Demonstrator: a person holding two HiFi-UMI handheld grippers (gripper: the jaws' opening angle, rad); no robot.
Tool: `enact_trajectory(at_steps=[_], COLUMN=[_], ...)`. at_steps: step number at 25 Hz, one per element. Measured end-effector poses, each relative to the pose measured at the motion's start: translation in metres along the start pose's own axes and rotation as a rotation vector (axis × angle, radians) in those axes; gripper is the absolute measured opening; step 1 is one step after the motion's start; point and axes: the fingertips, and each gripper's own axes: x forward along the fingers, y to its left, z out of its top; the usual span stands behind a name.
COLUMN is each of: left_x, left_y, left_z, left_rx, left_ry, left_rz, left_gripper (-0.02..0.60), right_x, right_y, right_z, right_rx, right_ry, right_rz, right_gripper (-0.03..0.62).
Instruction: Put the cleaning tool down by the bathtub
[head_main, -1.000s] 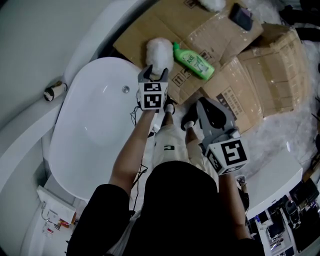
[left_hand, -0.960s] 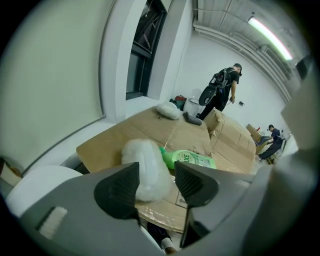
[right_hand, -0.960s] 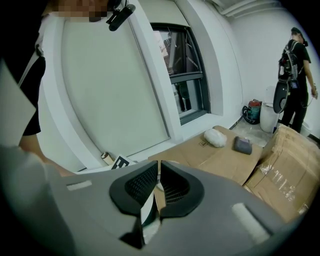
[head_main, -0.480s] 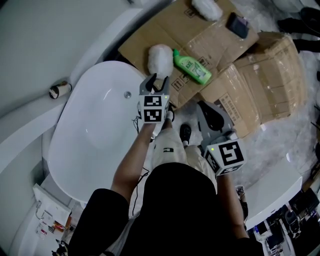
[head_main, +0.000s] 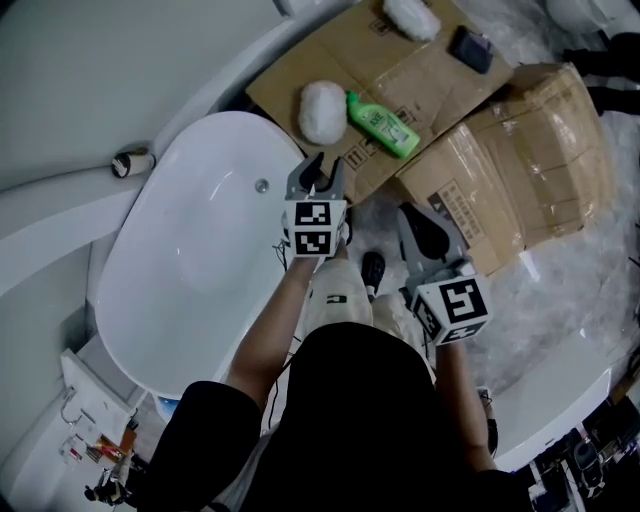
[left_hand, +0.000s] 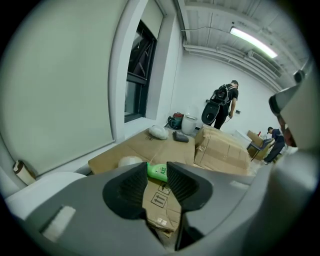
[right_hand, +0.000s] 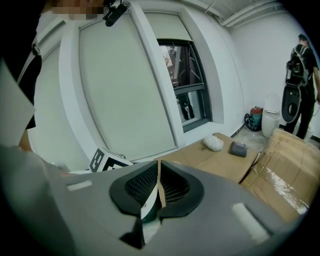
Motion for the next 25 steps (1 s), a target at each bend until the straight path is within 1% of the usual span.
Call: enact_trajectory(at_steps=[7, 12, 18, 22, 25], left_x=[-0.048, -0.084, -0.127, -0.157, -0.181], left_y=[-0.044, -0.073, -0.1, -0.118, -0.129], left_z=[-0.01, -0.015, -0.031, -0.041, -0.041], left_rx=[0.023, 0.011, 0.012, 0.013, 0.025], left_ry=[-0.017, -0.051, -0.085, -0.093, -0.112], left_rz=[0.018, 0.052, 0.09, 0.112, 0.129], left_gripper=[0.103, 0.09, 0.069, 0.06, 0.052], right_x=[-0.058, -0.1, -0.143, -0.169, -0.183], right_y=[0.007, 0.012, 0.029, 0.04, 0.047], right_z=[-0.015, -0.026, -0.039, -0.047, -0.049], right_rx=[-0.022, -0.047, -0.09, -0.117, -0.138], right_ry=[-0.058, -0.082, -0.115, -0.139, -0.161], right_rz=[0.018, 0.041, 0.081, 0.111, 0.137], right_gripper=[0.012, 0.012, 0.012, 0.012, 0.012])
